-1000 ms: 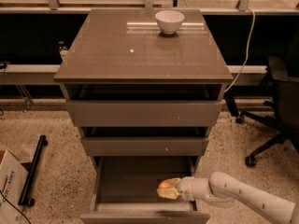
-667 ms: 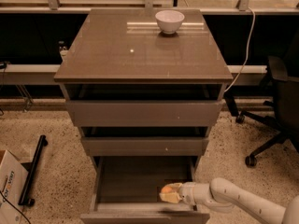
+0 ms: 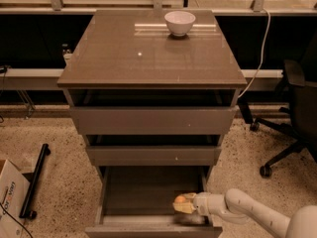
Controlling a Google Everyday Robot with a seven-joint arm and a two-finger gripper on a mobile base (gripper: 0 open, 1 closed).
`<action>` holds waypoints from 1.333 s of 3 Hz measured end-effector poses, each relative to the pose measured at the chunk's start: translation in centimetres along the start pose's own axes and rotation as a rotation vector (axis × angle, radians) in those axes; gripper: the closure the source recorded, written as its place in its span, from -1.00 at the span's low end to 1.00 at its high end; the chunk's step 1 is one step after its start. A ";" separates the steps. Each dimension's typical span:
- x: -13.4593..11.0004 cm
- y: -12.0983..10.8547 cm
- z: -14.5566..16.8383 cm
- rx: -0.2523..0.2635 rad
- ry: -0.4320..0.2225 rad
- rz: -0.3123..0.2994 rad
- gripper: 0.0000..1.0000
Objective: Place orange into bottom drawer
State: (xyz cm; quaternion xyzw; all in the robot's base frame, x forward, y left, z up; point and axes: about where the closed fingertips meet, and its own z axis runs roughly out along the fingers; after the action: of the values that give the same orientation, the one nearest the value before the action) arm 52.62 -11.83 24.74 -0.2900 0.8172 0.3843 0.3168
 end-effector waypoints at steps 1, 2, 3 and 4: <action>1.4 -0.9 0.9 0.035 0.028 0.024 1.00; 3.6 -3.5 2.6 0.101 0.091 0.023 1.00; 5.2 -5.8 4.4 0.153 0.138 0.017 1.00; 5.9 -7.1 6.7 0.169 0.163 0.010 0.56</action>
Offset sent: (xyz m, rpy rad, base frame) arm 0.0258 -0.0176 -0.0992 -0.2430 0.0604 -0.0741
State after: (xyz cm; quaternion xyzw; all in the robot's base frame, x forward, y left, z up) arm 55.97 -11.61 13.81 -0.2887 0.8711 0.2906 0.2707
